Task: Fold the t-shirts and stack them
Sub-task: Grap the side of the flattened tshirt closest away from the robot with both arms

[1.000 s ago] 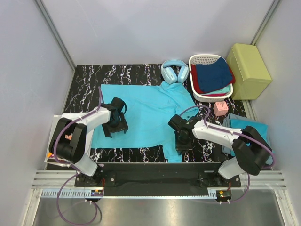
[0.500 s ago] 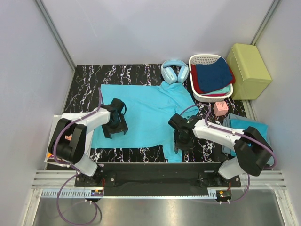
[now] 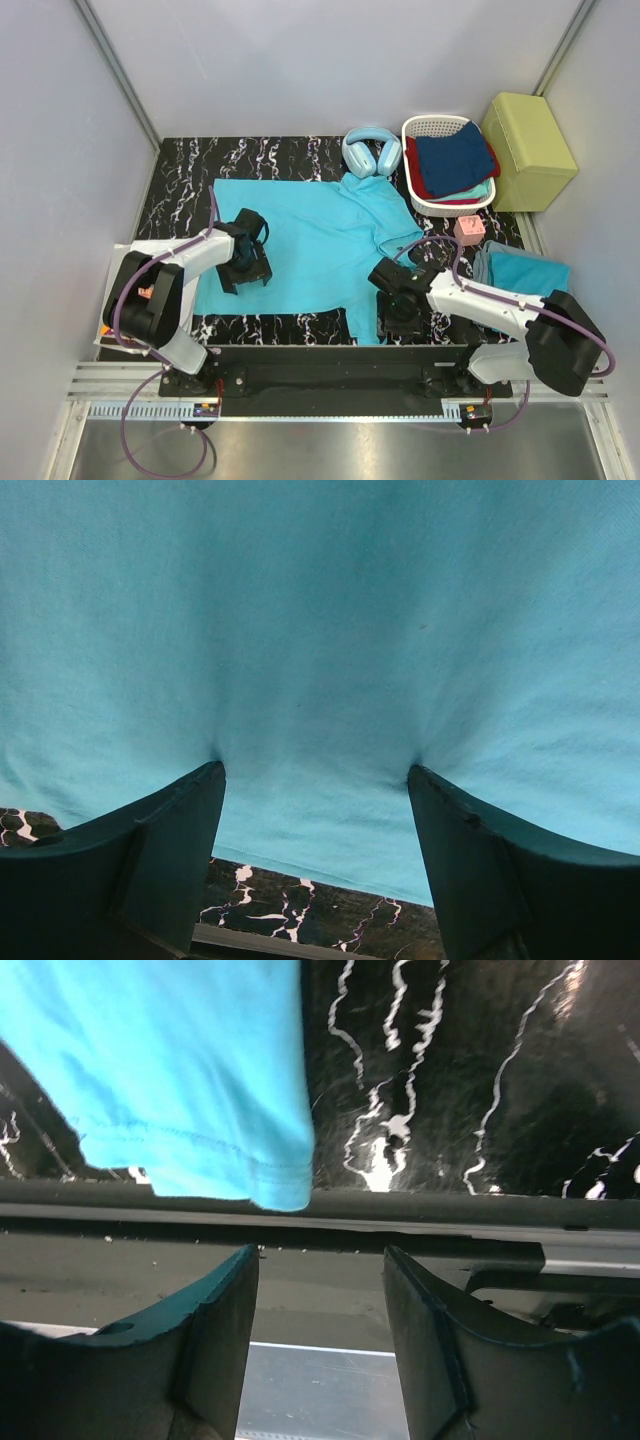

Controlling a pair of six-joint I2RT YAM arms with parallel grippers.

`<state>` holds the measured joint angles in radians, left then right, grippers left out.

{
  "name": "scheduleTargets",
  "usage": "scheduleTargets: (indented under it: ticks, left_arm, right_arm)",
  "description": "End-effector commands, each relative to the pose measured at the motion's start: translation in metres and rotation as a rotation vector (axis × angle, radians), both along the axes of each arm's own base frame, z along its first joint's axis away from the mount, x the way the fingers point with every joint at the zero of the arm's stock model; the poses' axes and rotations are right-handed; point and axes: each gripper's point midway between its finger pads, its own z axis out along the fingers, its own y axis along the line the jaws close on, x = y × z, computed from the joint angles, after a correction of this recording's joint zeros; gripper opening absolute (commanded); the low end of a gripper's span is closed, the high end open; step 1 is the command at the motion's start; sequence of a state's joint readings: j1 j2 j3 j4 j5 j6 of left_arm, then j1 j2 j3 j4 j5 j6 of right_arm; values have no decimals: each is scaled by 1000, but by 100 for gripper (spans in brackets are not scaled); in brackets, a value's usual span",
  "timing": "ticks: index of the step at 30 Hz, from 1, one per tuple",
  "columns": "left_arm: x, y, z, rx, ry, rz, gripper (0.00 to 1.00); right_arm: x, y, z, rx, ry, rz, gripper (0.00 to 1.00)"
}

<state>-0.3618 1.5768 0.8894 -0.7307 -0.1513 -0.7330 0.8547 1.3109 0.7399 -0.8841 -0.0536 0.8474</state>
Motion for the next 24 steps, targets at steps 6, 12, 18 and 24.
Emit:
scheduleTargets:
  ticks: [6, 12, 18, 24]
  left_arm:
    - [4, -10, 1, -32, -14, -12, 78]
    - [3, -11, 0, -32, -8, -10, 78]
    - [4, -11, 2, -32, -15, -15, 78]
    - [2, -10, 3, -27, -14, -15, 78]
  right_arm:
    - [-16, 2, -9, -29, 27, -1, 60]
    - [0, -7, -19, -138, -26, -1, 58]
    - [23, 2, -20, -190, -70, 26, 57]
    - [23, 8, -10, -165, -68, 50, 56]
